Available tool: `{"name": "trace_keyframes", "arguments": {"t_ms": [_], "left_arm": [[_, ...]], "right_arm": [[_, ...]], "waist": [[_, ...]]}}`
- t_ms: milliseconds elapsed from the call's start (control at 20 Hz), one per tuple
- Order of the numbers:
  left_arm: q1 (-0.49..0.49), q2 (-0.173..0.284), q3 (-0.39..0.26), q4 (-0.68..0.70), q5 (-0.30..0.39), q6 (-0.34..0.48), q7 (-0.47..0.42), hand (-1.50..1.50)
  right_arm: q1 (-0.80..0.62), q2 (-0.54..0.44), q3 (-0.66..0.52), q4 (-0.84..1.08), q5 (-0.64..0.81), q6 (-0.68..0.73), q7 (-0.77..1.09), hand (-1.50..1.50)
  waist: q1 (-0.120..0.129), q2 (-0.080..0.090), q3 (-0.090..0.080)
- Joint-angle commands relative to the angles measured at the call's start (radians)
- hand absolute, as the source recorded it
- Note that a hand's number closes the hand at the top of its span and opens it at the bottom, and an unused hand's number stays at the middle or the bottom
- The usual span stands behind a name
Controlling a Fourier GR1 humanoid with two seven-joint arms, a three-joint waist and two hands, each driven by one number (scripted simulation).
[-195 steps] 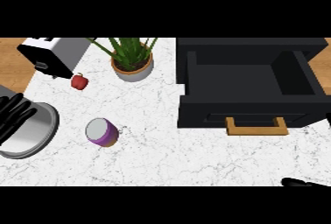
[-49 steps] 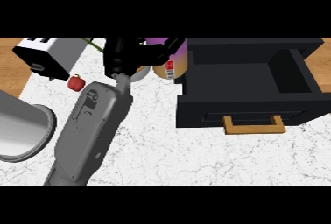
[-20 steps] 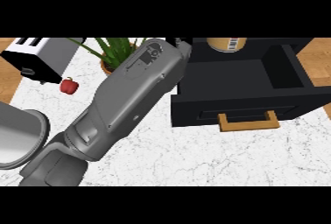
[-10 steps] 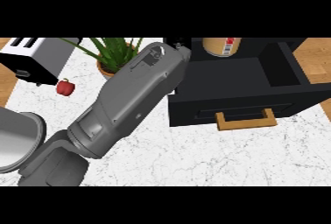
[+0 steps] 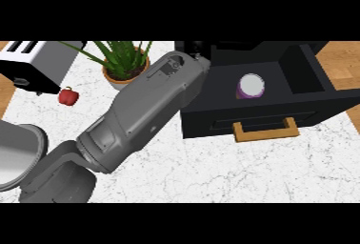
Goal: Pick up the can, place it into the drawer and close the drawer
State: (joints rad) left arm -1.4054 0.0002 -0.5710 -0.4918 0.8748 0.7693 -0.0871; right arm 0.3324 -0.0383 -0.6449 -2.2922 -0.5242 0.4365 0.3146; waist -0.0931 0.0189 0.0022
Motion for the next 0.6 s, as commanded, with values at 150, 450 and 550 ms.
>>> {"name": "trace_keyframes", "arguments": {"t_ms": [150,450,550], "left_arm": [[0.017,0.0,-0.01,0.072,0.051,-0.021,-0.087,-1.5],[0.017,0.0,-0.03,0.068,0.111,-0.006,-0.099,-1.5],[0.003,0.0,-0.049,0.043,0.12,0.025,-0.114,-1.5]], "right_arm": [[-0.046,0.0,0.014,0.016,0.031,-0.025,0.004,-1.5],[-0.011,-0.014,-0.007,-0.004,-0.02,-0.004,0.022,-1.5],[-0.034,0.009,0.018,-0.021,0.042,0.001,-0.012,-1.5]], "waist": [[-0.002,0.009,0.0],[-0.012,0.006,0.0],[-0.002,0.003,0.0]]}}
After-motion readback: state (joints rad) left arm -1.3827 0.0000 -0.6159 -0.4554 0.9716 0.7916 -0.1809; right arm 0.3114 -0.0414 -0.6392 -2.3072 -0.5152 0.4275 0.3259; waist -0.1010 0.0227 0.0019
